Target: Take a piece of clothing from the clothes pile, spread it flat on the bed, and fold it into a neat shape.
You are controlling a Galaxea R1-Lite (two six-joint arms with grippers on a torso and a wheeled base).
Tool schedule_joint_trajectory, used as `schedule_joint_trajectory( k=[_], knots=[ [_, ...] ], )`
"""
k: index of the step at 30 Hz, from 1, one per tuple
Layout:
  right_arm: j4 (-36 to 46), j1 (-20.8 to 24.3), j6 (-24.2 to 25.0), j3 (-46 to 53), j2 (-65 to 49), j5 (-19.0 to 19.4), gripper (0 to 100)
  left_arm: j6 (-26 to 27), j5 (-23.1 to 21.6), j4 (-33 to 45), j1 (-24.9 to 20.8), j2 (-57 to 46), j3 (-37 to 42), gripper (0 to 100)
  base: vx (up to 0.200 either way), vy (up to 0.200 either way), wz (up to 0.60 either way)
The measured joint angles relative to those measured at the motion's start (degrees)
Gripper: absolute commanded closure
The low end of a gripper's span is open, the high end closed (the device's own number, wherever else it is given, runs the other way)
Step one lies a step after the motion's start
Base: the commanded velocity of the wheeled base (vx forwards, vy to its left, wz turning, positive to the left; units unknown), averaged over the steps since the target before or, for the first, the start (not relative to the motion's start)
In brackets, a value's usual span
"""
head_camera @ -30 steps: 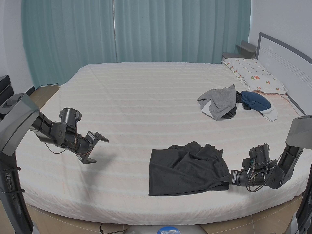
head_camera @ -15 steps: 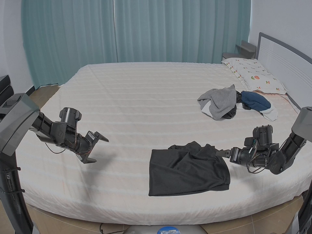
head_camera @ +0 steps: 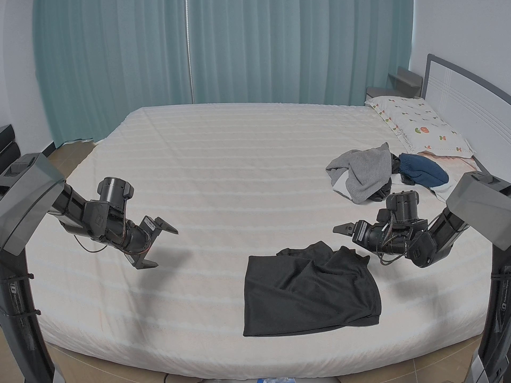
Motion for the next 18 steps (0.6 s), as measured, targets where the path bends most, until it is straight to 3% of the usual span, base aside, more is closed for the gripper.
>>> schedule_joint_trajectory(
  k=[4, 5, 18],
  knots=[
    [0.0, 0.5, 0.2, -1.2, 2.4, 0.1, 0, 0.0, 0.0, 0.0, -0.1, 0.0, 0.0, 0, 0.0, 0.0, 0.0],
    [0.0, 0.6, 0.2, -1.3, 2.8, 0.2, 100, 0.0, 0.0, 0.0, -0.1, 0.0, 0.0, 0, 0.0, 0.0, 0.0],
    [0.1, -0.2, 3.0, -2.2, 5.0, 0.4, 100, 0.0, 0.1, 0.0, -0.1, 0.0, -0.2, 0, 0.0, 0.0, 0.0]
  ],
)
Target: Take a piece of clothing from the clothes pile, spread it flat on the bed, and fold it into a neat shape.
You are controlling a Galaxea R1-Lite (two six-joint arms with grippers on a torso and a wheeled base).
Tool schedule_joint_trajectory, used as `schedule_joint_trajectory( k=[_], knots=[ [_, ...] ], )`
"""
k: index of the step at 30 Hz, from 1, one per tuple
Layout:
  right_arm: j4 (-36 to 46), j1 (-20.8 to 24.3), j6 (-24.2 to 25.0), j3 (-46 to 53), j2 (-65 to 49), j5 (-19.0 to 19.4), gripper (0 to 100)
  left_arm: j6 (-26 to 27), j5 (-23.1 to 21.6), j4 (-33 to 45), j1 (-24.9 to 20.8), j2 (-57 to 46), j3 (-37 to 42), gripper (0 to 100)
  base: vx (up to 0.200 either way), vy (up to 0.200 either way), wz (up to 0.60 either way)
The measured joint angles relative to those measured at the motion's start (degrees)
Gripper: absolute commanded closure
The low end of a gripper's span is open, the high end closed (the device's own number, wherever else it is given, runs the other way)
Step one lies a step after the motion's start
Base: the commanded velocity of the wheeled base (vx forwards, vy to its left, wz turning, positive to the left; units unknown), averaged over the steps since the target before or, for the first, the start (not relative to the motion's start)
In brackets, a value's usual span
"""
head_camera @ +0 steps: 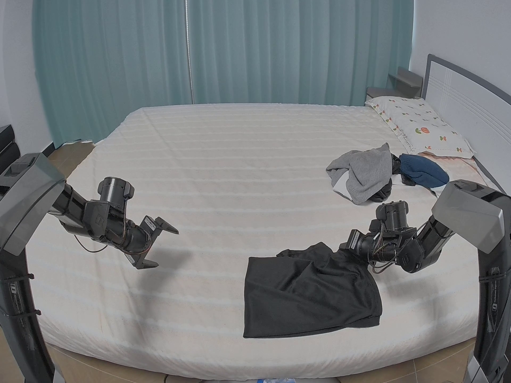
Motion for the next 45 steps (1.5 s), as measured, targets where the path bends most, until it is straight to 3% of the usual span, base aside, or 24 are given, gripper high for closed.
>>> schedule_joint_trajectory(
  k=[15, 19, 27, 41, 45],
  knots=[
    [-0.8, -4.2, 4.1, 1.0, -0.6, -0.2, 100, 0.0, 0.1, 0.0, -1.9, 0.1, -0.9, 0, 0.0, 0.0, 0.0],
    [-0.8, -4.5, 4.2, 1.2, -0.8, -0.3, 100, 0.0, 1.1, 0.0, -4.5, 0.4, -2.3, 0, 0.0, 0.0, 0.0],
    [-0.8, -5.9, 4.3, 1.7, -1.2, -0.5, 100, 0.1, 7.8, 0.0, -11.7, 3.4, -7.0, 0, 0.0, 0.0, 0.0],
    [-0.9, -7.8, 4.2, 3.4, -1.0, -0.5, 100, 1.2, 9.7, 0.0, -20.2, 9.1, -13.2, 0, 0.0, 0.0, 0.0],
    [-0.9, -7.7, 4.2, 3.5, -0.9, -0.5, 100, 1.2, 12.1, 0.1, -21.8, 11.1, -15.9, 0, 0.0, 0.0, 0.0]
  ],
)
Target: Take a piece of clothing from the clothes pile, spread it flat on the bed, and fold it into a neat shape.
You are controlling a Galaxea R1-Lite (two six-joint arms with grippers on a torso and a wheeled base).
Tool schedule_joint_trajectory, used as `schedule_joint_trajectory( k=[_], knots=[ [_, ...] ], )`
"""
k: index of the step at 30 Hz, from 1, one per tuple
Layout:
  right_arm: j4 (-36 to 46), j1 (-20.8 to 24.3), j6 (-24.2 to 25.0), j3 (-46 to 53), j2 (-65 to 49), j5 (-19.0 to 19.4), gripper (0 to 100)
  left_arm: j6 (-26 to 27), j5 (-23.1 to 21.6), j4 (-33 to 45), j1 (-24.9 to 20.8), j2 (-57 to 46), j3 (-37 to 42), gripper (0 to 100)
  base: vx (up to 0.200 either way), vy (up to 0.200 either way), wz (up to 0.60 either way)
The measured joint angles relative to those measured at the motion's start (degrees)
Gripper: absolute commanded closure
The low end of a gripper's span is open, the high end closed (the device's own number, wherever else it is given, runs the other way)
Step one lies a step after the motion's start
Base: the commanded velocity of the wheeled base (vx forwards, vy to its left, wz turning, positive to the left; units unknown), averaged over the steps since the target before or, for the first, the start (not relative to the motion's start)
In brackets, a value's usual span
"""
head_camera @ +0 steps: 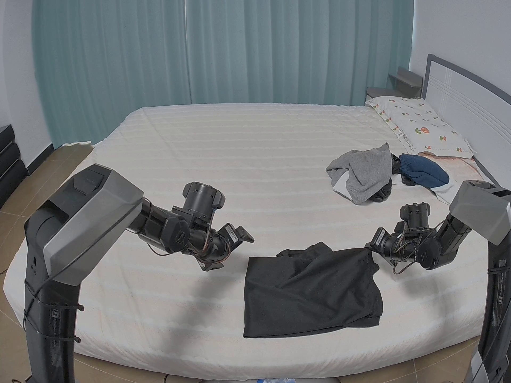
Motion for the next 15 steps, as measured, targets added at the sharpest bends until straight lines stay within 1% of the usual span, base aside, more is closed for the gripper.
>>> schedule_joint_trajectory(
  k=[5, 10, 15],
  knots=[
    [0.0, 0.2, 0.0, 0.0, 0.0, 0.0, 100, 0.2, 1.8, 0.2, -2.2, 2.7, -3.8, 0, 0.0, 0.0, 0.0],
    [0.0, 0.5, 0.0, 0.3, -0.1, 0.0, 100, 0.1, 2.3, 0.7, -3.3, 5.1, -7.4, 0, 0.0, 0.0, 0.0],
    [0.0, 0.5, 0.0, 0.4, -0.2, 0.0, 100, 0.3, 2.3, 0.5, -3.9, 6.6, -8.9, 0, 0.0, 0.0, 0.0]
  ],
)
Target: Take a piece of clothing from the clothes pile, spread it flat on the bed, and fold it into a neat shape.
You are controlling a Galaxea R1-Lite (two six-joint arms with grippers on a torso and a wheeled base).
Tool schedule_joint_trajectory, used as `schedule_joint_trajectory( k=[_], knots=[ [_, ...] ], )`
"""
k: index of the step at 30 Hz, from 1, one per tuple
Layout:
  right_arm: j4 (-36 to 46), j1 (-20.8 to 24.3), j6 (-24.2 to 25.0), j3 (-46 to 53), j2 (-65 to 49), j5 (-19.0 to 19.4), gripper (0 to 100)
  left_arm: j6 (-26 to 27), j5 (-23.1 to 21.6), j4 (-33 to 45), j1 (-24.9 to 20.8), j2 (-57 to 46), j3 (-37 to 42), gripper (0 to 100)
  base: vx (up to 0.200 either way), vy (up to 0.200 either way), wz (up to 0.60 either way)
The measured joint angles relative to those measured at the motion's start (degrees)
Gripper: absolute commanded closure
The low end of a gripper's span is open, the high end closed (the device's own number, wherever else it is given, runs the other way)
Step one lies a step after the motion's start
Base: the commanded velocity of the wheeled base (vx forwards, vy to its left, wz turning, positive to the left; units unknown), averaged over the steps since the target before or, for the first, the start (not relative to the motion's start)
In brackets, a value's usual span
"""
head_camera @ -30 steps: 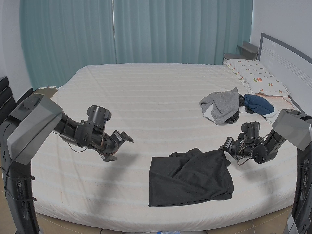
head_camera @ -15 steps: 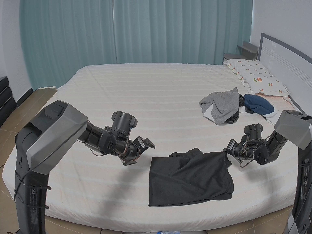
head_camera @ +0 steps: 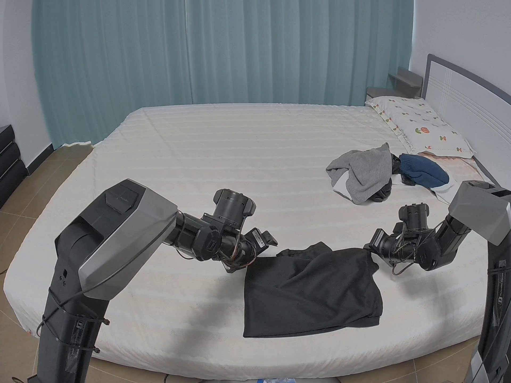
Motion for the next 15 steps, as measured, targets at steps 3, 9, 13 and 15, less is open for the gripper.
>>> schedule_joint_trajectory(
  k=[3, 9, 13, 15],
  knots=[
    [0.0, 0.0, 0.0, 0.0, -0.1, 0.0, 100, 0.0, 0.2, 0.1, -0.1, 0.8, -0.8, 0, 0.0, 0.0, 0.0],
    [0.0, 0.2, 0.0, 0.1, -0.2, -0.1, 100, 0.0, 0.5, 0.3, -0.3, 1.9, -1.7, 100, 0.0, 0.0, 0.0],
    [0.0, 0.2, 0.0, 0.0, -0.2, -0.1, 100, 0.1, 2.4, 0.3, -0.4, 2.3, -2.0, 100, 0.0, 0.0, 0.0],
    [0.0, 0.2, 0.0, 0.0, -0.3, -0.1, 100, 0.0, 3.6, 0.3, -0.4, 2.4, -2.0, 100, 0.0, 0.0, 0.0]
  ],
)
